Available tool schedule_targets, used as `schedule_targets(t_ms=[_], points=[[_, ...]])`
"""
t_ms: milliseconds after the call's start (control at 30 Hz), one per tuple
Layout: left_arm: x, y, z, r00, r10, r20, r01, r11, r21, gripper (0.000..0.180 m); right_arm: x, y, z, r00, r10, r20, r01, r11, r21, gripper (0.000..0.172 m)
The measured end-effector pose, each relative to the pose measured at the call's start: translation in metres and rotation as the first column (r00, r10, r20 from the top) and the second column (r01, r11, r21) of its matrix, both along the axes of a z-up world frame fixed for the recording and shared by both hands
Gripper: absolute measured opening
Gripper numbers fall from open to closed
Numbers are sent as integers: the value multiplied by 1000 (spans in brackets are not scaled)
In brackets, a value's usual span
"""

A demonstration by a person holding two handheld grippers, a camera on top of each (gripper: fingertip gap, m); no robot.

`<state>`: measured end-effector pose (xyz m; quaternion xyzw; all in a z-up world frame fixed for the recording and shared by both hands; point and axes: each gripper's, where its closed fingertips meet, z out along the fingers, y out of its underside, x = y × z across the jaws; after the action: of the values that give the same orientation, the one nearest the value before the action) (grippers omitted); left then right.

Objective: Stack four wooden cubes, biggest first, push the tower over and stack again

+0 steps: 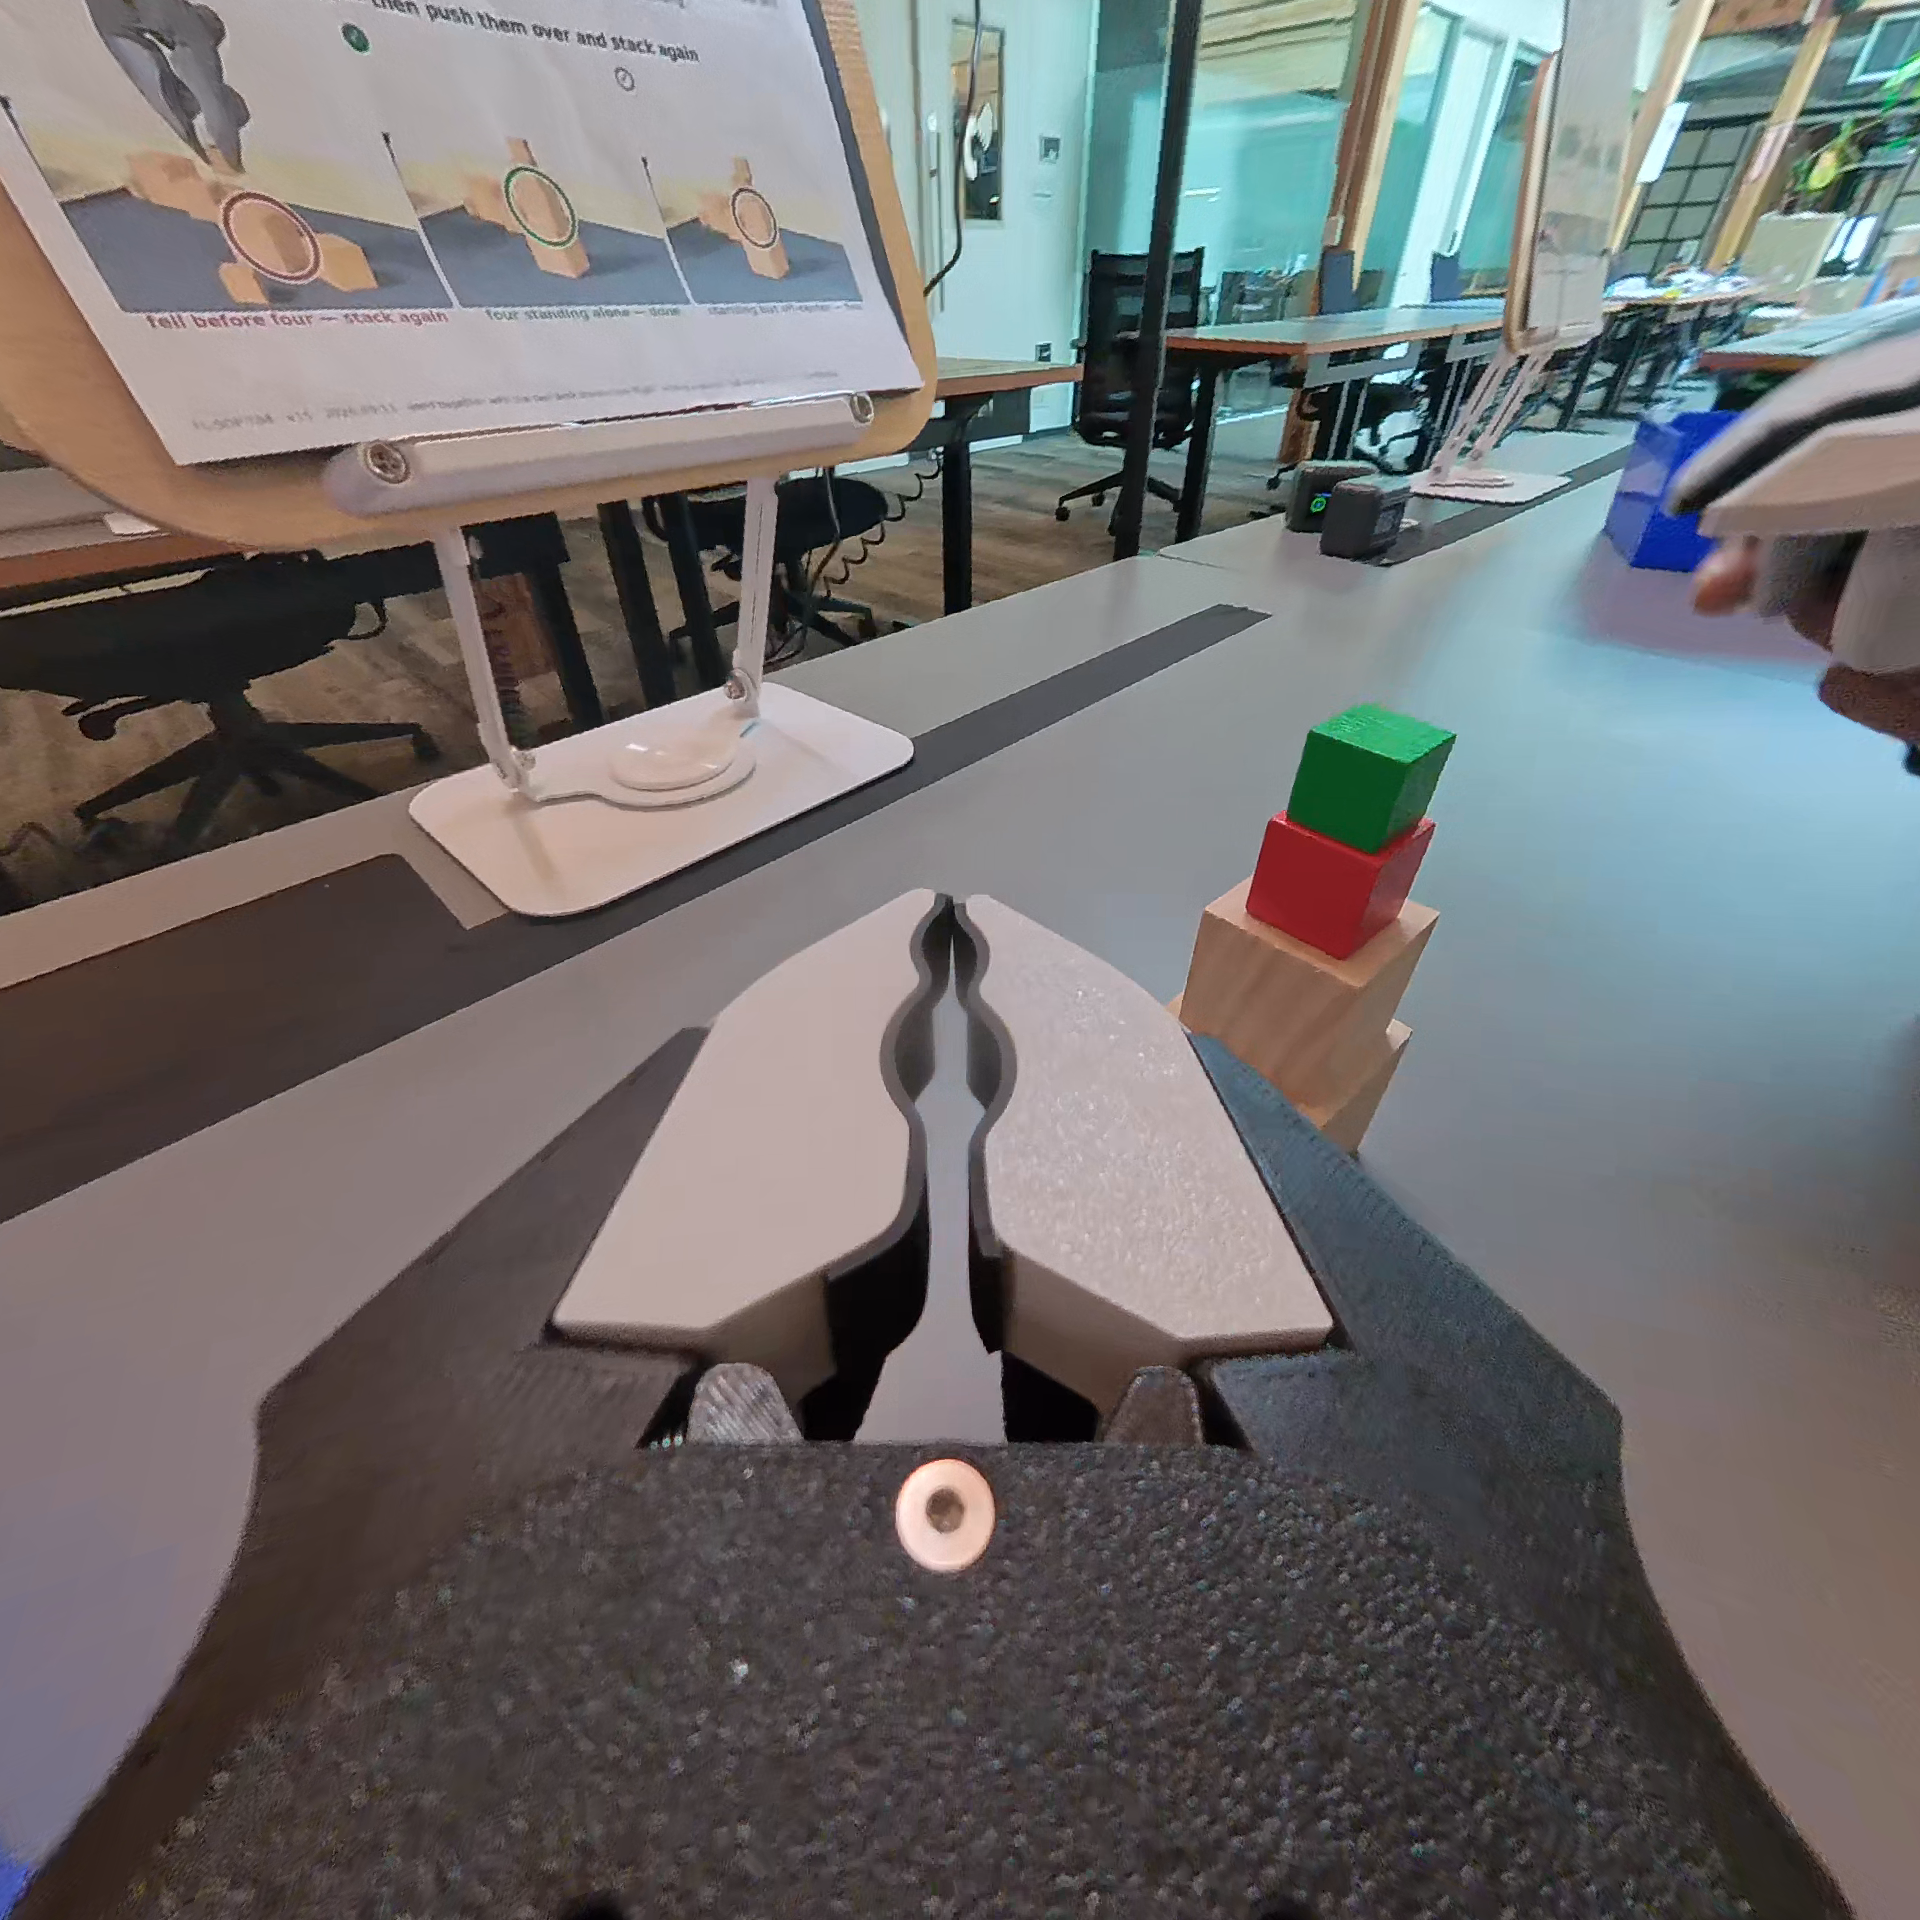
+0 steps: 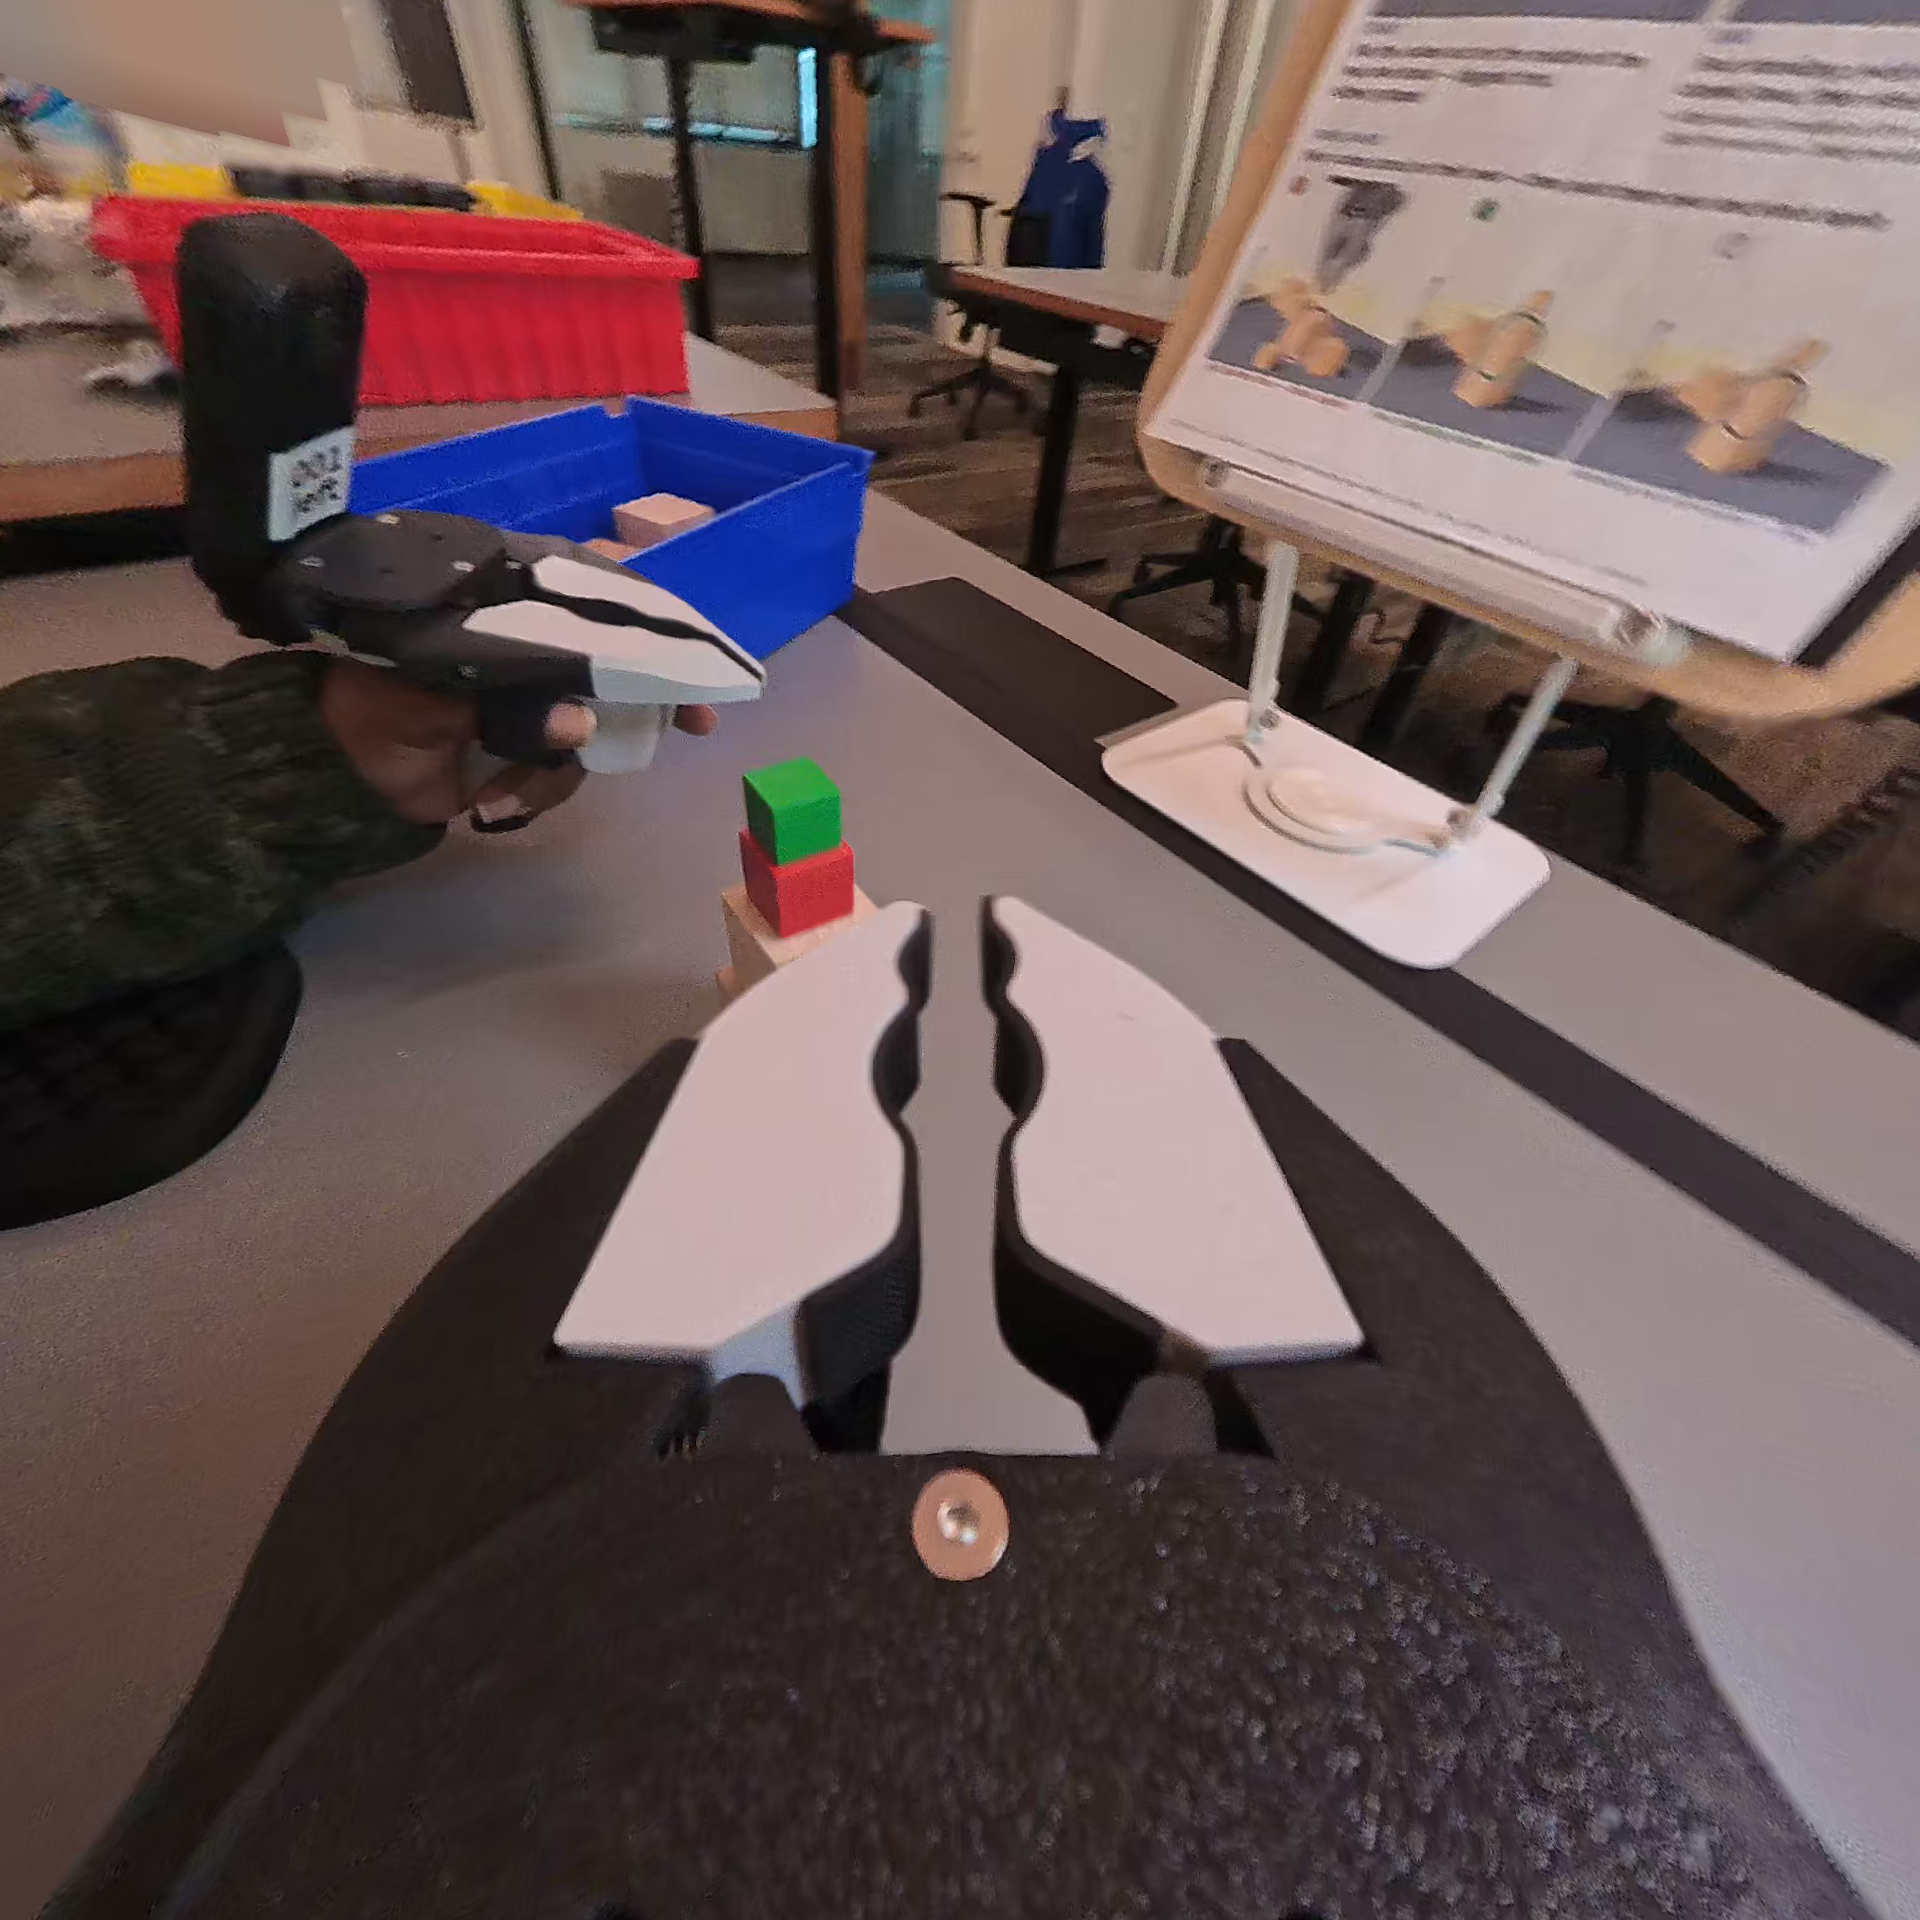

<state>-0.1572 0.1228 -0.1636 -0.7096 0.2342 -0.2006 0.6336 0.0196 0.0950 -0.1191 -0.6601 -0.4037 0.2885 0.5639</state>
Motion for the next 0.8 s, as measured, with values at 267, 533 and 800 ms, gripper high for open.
schedule_targets(t_ms=[267,533,800], points=[[-10,0,-25,934,266,-238,-303,943,-136,0,57,17,-18,967,-227,-113,225,974,-27,0],[54,1,-58,845,187,-502,-275,956,-106,0,112,32,-1,887,-347,-306,330,938,-107,0],[177,6,-45,789,51,-612,-2,997,80,0,120,34,-1,875,-376,-306,365,926,-93,2]])
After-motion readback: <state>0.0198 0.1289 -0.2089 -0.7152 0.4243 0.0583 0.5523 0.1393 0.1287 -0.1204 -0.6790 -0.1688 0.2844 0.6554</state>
